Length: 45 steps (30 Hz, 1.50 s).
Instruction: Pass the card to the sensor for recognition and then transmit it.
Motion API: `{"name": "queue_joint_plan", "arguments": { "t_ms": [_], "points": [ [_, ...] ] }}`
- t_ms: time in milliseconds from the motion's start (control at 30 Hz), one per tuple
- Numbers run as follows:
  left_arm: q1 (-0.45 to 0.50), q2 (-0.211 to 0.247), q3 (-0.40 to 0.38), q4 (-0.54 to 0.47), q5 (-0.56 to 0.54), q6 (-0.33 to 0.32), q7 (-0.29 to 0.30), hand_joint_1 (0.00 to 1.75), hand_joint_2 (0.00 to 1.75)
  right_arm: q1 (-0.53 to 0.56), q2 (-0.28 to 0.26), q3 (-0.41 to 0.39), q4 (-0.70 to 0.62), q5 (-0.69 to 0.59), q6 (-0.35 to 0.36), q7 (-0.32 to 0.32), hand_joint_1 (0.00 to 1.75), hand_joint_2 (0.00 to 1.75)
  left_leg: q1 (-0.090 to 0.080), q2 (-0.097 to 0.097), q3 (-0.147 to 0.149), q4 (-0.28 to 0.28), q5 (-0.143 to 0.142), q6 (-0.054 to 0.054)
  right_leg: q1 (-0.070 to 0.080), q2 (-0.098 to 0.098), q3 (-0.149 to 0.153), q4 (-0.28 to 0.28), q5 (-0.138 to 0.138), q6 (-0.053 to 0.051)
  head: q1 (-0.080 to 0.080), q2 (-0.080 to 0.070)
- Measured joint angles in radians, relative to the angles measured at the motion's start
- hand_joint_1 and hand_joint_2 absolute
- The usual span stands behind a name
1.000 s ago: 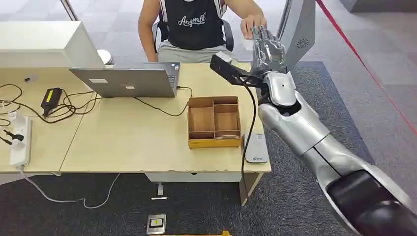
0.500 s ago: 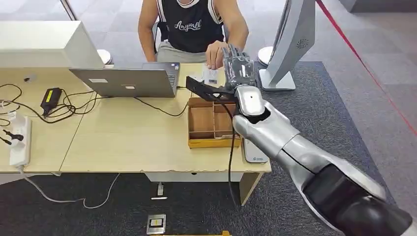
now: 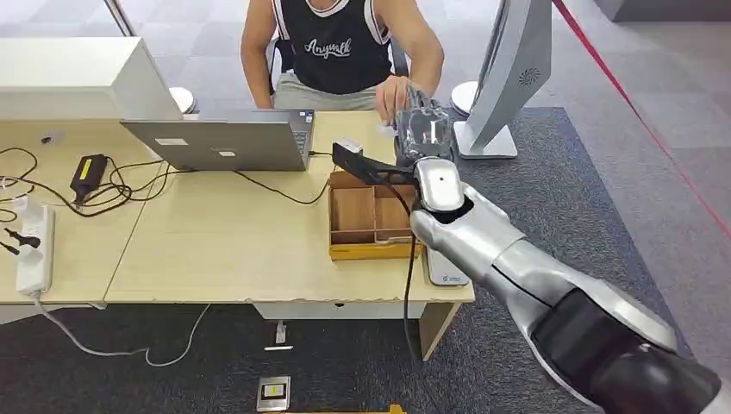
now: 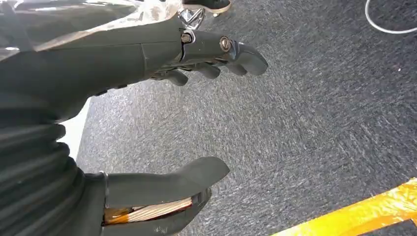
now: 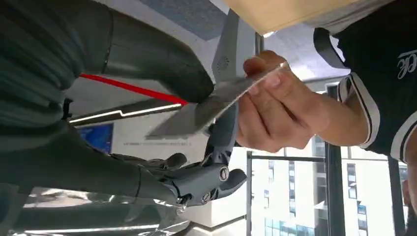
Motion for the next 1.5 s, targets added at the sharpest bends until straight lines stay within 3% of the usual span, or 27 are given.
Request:
{"name": "queue_joint_plan", "arguments": {
  "t_ms": [1067, 1233, 1500],
  "points": [
    [0.001, -0.002, 0.000, 0.000, 0.011, 0.011, -0.007, 0.00, 1.75, -0.007, -0.014, 0.025, 0.026, 0.004, -0.028, -0.015, 1.75, 1.75, 0.000, 0.002, 0.001, 0.000, 0.000, 0.000, 0.000, 0.001, 0.000, 0.000, 0.001, -0.001, 0.000, 0.000],
    [0.008, -0.001, 0.001, 0.000, 0.010, 0.022, -0.016, 0.00, 1.75, -0.002, -0.074, 0.023, -0.007, -0.028, -0.015, -0.006, 1.75, 1.75, 0.000, 0.002, 0.000, 0.001, 0.000, 0.000, 0.000, 0.001, -0.001, -0.001, 0.001, -0.001, 0.000, 0.000],
    [0.014, -0.001, 0.002, 0.000, 0.001, 0.027, -0.024, 0.00, 1.75, 0.090, -0.267, -0.013, -0.155, -0.085, -0.013, 0.052, 1.75, 1.75, 0.000, 0.002, 0.000, 0.002, -0.001, 0.001, 0.000, 0.001, 0.000, -0.002, 0.001, 0.000, 0.000, 0.000]
  ]
}}
